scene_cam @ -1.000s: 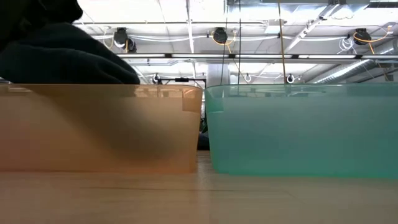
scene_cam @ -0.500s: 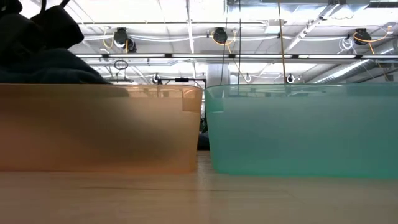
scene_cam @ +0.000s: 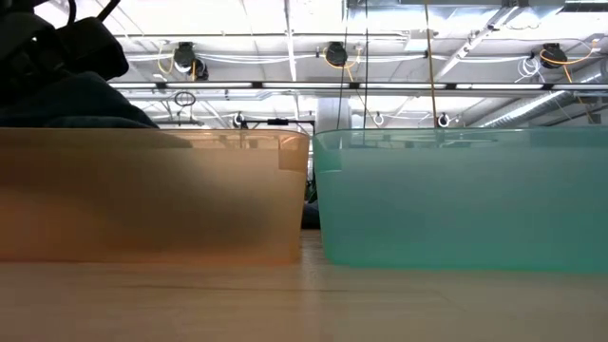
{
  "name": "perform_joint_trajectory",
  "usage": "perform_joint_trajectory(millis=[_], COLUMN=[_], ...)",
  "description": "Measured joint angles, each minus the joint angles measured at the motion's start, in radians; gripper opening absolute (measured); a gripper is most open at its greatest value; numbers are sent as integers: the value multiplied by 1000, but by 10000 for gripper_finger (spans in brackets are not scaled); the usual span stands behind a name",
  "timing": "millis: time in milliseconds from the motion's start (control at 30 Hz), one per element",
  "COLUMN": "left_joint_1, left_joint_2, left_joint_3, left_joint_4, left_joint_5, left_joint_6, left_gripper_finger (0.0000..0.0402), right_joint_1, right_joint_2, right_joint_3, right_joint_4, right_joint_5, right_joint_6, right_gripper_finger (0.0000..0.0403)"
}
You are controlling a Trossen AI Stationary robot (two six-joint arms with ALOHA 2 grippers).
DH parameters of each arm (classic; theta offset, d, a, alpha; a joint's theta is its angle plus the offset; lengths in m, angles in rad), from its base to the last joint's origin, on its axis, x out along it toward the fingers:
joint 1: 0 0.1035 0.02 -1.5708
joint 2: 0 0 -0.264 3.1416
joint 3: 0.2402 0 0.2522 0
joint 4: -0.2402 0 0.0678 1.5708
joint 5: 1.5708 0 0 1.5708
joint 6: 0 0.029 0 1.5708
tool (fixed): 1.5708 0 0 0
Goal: Pick & Place hat
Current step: Put the right blue cap into the orange bin
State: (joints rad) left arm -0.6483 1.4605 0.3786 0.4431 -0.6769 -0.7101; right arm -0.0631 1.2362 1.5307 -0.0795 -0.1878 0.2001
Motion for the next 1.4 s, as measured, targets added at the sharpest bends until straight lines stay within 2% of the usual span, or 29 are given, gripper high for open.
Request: perform_joint_trajectory(millis=[367,533,667,833,1033,1200,1400], left_joint_1=[16,16,16,16,14,15,23], left_joint_2=[0,0,-14,-62,-145,-243,-317], left_joint_3=[0,5,23,37,38,43,160], left_joint_4=[0,1,1,-36,-263,-366,-691], left_joint_5=[15,87,137,138,228,237,278], left_joint_6=[-22,58,200,309,324,357,417], left_gripper_finger=[223,279,307,318,310,304,313], right_joint_1=[0,0,0,0,0,0,0], right_joint_2=[0,0,0,0,0,0,0], right_joint_3=[0,0,0,0,0,0,0], right_joint_4=[-2,-7,-8,-8,-7,-8,-7], right_joint_5=[0,0,0,0,-1,-1,-1], right_joint_6=[-2,-3,-3,-3,-3,-3,-3], right_gripper_finger=[171,171,171,171,171,171,171])
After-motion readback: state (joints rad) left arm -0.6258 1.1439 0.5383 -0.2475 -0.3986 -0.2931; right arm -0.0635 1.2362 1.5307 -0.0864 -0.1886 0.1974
